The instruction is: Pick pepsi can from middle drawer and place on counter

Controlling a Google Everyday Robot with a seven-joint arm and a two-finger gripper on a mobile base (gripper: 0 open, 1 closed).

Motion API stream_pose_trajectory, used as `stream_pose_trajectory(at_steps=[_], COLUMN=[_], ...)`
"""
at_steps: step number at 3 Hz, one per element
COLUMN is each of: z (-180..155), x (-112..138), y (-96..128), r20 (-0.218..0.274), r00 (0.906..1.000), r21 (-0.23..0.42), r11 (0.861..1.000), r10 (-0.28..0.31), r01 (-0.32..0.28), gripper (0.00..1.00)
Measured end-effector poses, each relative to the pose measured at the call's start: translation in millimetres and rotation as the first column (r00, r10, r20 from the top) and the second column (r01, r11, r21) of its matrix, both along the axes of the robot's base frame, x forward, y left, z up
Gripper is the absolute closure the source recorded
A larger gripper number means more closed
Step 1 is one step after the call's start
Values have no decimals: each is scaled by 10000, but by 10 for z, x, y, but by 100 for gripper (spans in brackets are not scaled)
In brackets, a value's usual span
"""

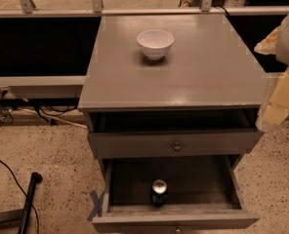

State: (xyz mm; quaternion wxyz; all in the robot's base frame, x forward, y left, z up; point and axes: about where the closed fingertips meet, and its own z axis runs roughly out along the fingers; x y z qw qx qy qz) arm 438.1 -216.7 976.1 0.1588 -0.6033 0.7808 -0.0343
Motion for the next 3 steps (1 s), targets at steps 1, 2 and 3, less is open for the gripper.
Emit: stream_pose_trajectory(at_steps=[1,2,3], z=[0,-157,-477], x=[0,25,-327], y=[0,85,607], r20=[0,215,907], r00=[10000,9998,9956], r21=[1,852,2715], r11=[10000,9964,9612], r10=[0,-59,245], r01=[0,40,-484], gripper=[0,0,0])
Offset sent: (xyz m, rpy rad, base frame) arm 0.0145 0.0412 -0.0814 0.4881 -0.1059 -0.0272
